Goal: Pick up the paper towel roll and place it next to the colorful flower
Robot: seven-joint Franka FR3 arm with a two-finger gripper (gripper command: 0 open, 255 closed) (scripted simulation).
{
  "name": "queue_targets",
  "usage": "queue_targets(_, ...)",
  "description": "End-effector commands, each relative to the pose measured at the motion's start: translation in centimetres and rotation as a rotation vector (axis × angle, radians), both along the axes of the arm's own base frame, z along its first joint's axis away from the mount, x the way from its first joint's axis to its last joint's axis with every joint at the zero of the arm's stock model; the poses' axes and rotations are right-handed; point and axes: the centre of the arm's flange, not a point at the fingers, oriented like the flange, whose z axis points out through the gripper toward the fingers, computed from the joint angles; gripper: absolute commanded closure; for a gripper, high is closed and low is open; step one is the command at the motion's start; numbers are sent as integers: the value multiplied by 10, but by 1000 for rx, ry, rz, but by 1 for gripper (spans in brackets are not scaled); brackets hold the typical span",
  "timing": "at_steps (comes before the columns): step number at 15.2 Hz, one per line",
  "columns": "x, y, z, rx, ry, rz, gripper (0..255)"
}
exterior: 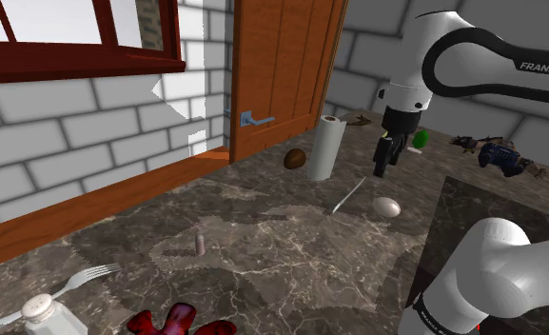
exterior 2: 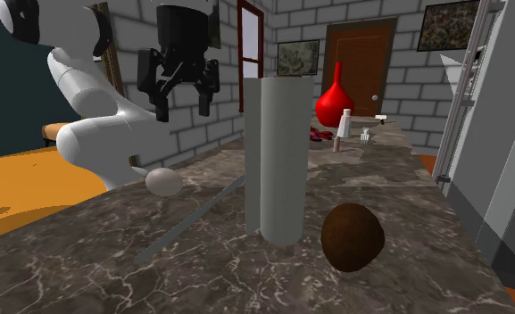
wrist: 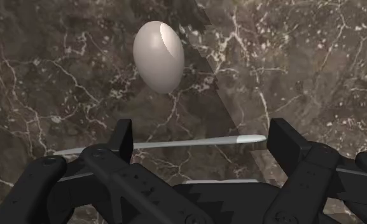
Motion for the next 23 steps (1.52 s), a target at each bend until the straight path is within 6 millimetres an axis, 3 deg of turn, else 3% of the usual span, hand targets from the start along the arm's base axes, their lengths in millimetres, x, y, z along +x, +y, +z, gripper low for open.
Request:
queue_targets(1,0,0,0,0,0,0,0)
queue_targets(16,169,-31,76,70,-86,-30,0)
queue_targets(23,169,-30,44,70,-87,-30,0)
